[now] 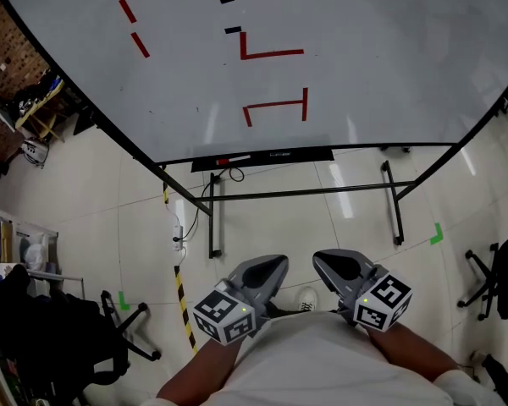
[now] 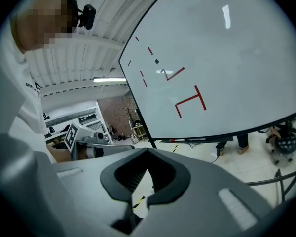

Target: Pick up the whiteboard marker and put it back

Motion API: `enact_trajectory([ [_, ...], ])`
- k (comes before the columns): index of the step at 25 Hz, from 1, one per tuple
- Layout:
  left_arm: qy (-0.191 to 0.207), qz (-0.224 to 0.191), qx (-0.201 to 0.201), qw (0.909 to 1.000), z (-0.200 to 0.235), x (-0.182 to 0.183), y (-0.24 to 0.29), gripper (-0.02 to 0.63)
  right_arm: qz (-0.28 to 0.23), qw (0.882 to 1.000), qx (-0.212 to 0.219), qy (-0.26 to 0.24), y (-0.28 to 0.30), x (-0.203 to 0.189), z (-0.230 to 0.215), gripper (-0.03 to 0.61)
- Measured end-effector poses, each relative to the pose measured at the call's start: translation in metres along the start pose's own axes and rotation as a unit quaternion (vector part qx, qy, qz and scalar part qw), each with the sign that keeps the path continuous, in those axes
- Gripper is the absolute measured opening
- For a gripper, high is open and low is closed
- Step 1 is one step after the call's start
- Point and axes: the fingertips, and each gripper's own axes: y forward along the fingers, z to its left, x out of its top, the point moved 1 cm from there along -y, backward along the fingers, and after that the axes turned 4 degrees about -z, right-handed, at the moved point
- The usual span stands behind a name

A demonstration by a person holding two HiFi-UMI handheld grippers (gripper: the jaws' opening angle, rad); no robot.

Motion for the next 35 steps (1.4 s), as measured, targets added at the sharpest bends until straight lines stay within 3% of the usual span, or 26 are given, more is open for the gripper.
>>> enact_trajectory([
  [8,0.012,0.02,-0.033,0.9992,-0.003,-0.001,-0.021,0.017,-0.006,0.999,-0.031,-0.013,0.01,-0.001,0.023,0.002],
  [20,0.009,0.044,-0.068,0.9967,0.036,0.007,-0.067,0.017,-0.013,0.996,-0.083,-0.009,0.056,-0.009,0.053,0.002],
  [35,0.008,0.045,-0.066,0.9968,0.041,0.01,-0.074,0.017,-0.012,0.997,-0.077,-0.012,0.063,-0.014,0.066,0.002],
])
